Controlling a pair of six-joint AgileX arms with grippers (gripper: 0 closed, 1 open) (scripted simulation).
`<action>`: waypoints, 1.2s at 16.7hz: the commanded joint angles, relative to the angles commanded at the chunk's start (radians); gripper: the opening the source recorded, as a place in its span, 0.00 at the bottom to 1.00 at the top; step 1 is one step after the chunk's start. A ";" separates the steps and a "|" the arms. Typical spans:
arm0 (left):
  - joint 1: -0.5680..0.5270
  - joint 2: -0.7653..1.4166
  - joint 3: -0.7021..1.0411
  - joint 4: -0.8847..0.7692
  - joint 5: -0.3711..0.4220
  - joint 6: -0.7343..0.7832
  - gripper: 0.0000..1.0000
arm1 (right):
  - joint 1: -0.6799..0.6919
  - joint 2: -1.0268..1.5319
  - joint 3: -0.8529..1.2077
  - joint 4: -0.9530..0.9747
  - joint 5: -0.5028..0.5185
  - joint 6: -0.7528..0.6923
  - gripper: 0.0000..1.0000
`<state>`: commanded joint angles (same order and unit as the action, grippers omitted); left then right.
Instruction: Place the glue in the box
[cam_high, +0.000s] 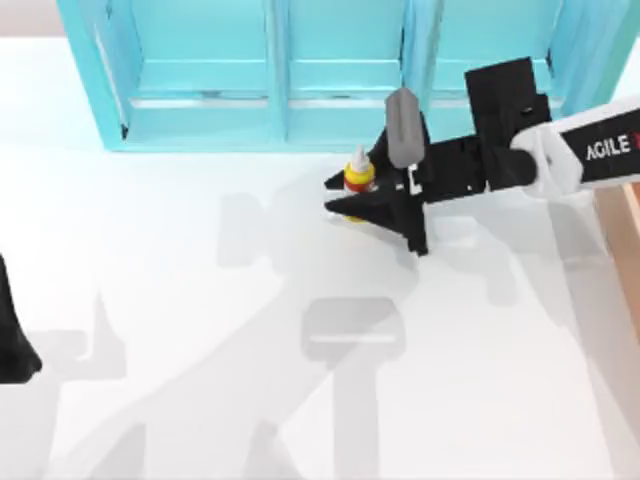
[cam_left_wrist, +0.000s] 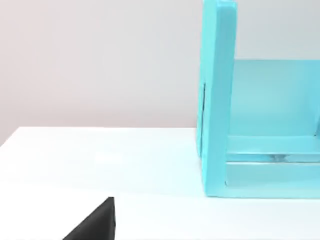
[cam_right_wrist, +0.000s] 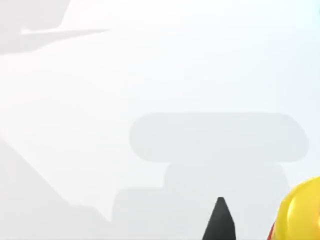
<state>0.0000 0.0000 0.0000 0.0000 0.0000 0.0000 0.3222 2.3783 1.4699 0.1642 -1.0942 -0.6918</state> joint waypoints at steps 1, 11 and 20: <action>0.000 0.000 0.000 0.000 0.000 0.000 1.00 | 0.000 -0.017 0.004 -0.022 0.000 0.000 0.00; 0.000 0.000 0.000 0.000 0.000 0.000 1.00 | 0.001 -0.143 0.039 -0.187 -0.004 -0.001 0.00; 0.000 0.000 0.000 0.000 0.000 0.000 1.00 | -0.212 -0.241 -0.063 -0.375 -0.038 -0.232 0.00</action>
<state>0.0000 0.0000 0.0000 0.0000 0.0000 0.0000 0.1098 2.1370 1.4065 -0.2109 -1.1326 -0.9239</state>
